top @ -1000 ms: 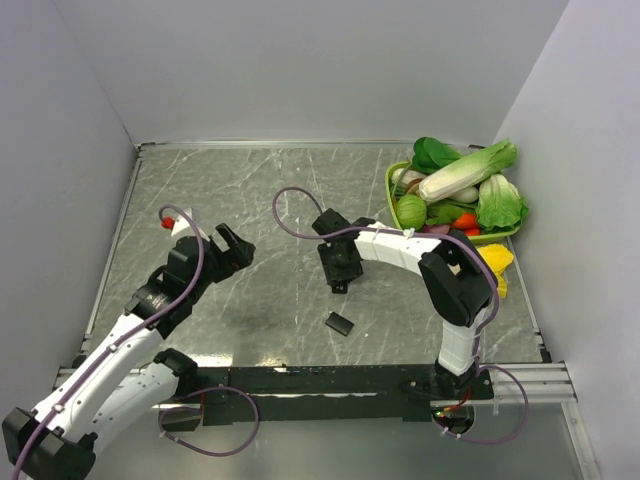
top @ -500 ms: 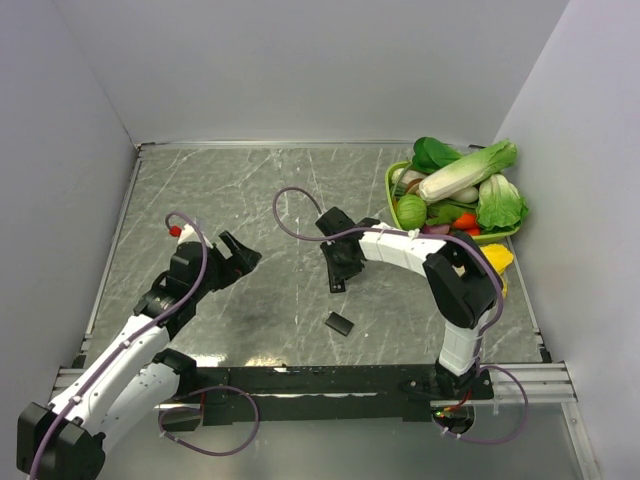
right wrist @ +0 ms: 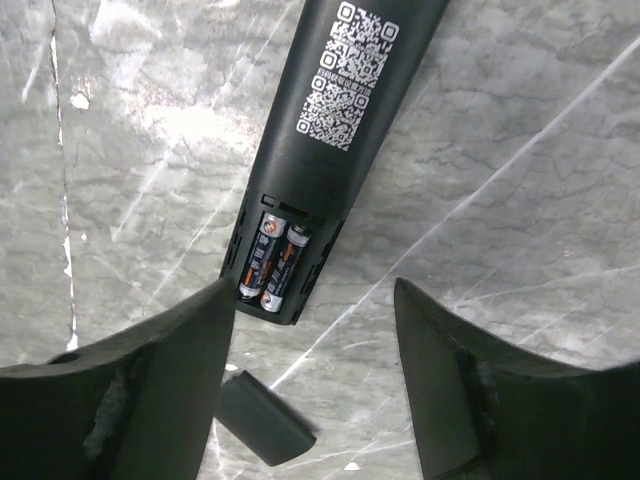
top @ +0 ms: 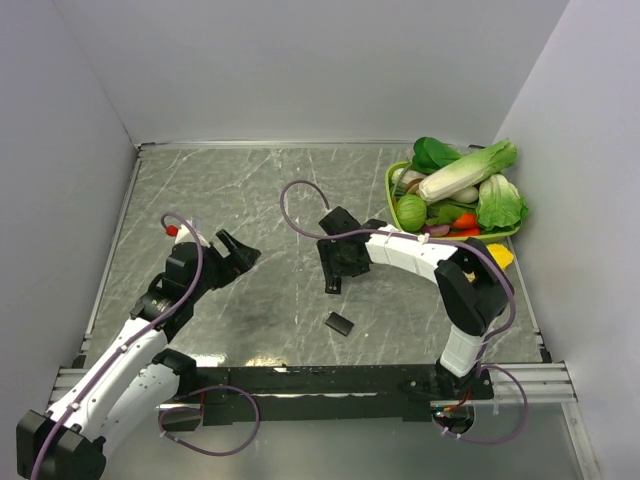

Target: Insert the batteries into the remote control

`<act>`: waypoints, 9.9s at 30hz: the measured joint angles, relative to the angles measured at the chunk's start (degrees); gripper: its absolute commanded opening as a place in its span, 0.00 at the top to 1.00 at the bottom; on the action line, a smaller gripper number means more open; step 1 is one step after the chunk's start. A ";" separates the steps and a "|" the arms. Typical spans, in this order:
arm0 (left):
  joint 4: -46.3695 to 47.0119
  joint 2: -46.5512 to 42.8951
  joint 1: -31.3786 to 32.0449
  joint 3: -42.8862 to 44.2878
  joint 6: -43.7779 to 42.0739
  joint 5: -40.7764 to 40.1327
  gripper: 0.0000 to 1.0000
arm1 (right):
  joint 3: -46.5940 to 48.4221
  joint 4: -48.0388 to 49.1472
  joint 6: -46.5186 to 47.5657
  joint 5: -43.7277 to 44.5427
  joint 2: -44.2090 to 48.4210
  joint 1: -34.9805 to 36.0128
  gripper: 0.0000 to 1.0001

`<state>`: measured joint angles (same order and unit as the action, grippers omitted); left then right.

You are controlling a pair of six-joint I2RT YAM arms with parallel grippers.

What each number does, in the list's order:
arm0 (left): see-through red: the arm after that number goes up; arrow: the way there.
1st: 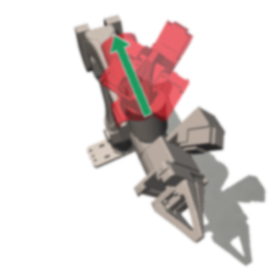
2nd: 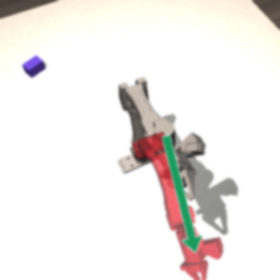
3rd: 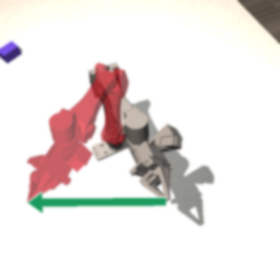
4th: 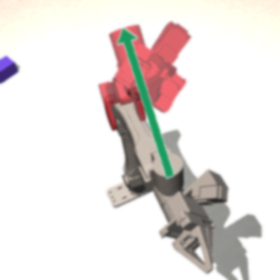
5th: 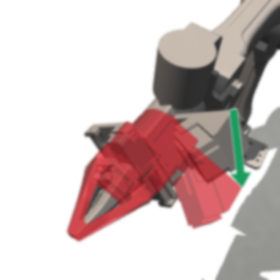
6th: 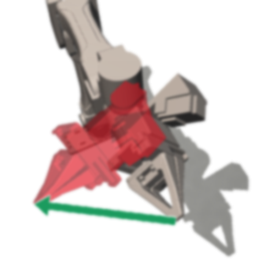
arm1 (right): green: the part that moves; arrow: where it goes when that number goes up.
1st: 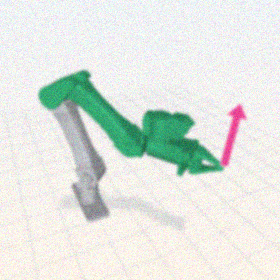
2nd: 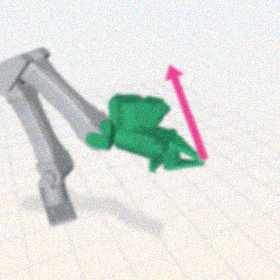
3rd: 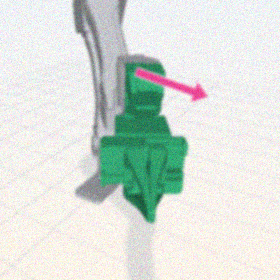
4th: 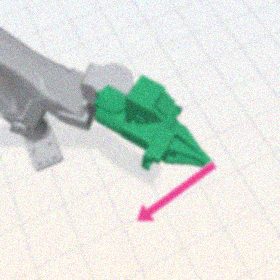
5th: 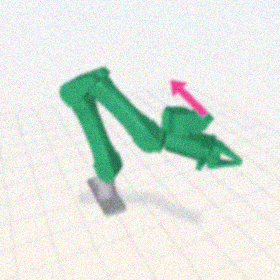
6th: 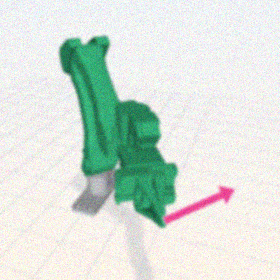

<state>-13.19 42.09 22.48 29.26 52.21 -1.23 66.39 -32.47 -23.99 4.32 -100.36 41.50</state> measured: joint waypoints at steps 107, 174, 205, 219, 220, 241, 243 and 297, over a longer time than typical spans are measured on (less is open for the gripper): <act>57.44 31.61 4.39 -10.56 13.92 19.26 0.96 | -15.17 9.94 10.36 -12.48 23.78 8.15 0.02; 16.76 -10.60 4.42 -13.29 11.93 -3.26 0.94 | -12.70 -4.42 12.11 -2.54 6.36 20.52 0.41; 36.68 -8.68 4.39 -24.92 14.14 2.51 0.93 | -4.57 -7.98 12.13 -1.95 16.04 20.76 0.83; 48.13 -3.85 4.42 -26.49 20.04 5.57 0.95 | 17.38 -19.71 15.15 -4.70 15.87 21.29 0.83; 48.15 -3.82 4.42 -26.21 20.33 5.77 0.95 | 18.99 -21.05 15.43 -4.76 14.97 21.55 0.83; 48.87 -6.75 4.42 -25.35 25.66 7.65 0.97 | 32.48 -32.37 17.29 -5.38 2.97 24.74 0.83; 48.33 -7.43 4.42 -25.27 25.97 7.63 0.98 | 32.83 -32.79 17.29 -5.40 2.34 24.90 0.83; 45.31 -7.96 4.42 -23.71 30.58 7.93 0.98 | 38.62 -37.20 19.41 0.55 -2.97 26.77 0.77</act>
<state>32.12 34.13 26.89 5.54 82.78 6.70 105.01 -69.67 -4.58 4.86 -103.33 68.27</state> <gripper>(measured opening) 0.217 0.490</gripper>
